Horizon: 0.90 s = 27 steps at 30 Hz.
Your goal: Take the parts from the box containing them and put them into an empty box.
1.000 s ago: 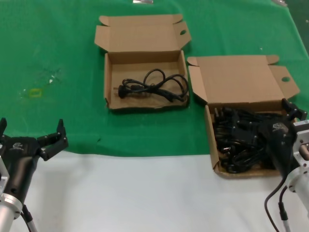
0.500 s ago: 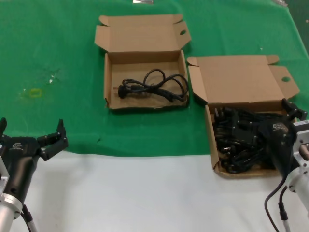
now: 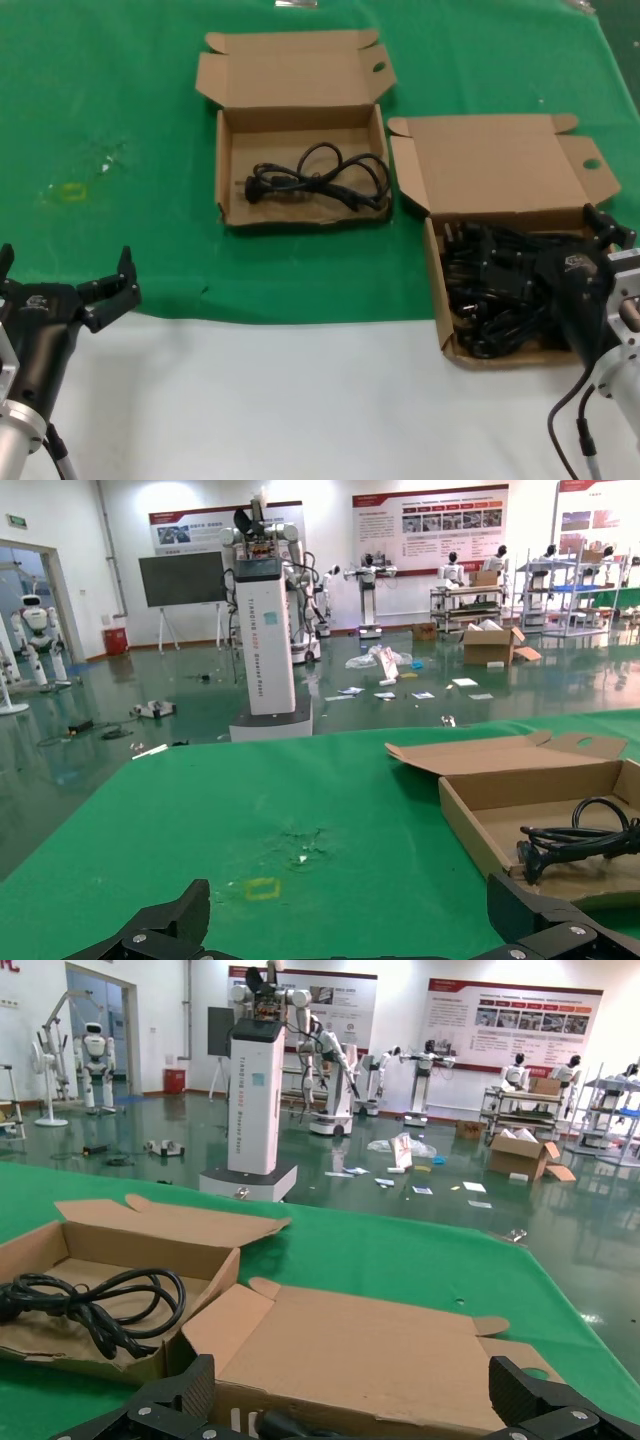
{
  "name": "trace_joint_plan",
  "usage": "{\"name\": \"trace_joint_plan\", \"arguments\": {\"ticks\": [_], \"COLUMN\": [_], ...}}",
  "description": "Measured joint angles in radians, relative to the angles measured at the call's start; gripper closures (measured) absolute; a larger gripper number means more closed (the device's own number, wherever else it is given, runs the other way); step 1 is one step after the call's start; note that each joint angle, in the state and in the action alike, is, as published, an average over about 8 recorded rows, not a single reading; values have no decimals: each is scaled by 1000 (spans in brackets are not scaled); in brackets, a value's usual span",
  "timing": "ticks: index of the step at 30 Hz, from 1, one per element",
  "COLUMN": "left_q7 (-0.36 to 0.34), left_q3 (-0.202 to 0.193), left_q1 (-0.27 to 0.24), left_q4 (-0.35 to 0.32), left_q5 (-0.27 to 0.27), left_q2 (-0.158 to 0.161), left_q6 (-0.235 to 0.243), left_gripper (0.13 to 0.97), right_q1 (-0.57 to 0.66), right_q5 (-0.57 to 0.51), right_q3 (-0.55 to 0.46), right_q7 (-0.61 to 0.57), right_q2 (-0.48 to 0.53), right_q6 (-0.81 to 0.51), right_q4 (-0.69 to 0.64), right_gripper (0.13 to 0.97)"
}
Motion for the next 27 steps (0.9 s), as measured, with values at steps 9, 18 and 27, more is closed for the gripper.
{"name": "trace_joint_plan", "arguments": {"ticks": [9, 18, 27], "left_q7": [0, 0, 0], "left_q3": [0, 0, 0], "left_q1": [0, 0, 0], "left_q4": [0, 0, 0], "left_q5": [0, 0, 0], "left_q2": [0, 0, 0], "left_q6": [0, 0, 0], "left_gripper": [132, 132, 132], "right_q1": [0, 0, 0], "right_q5": [0, 0, 0], "right_q3": [0, 0, 0], "right_q7": [0, 0, 0], "right_q2": [0, 0, 0], "right_q6": [0, 0, 0], "right_q4": [0, 0, 0], "right_gripper": [129, 129, 129]}}
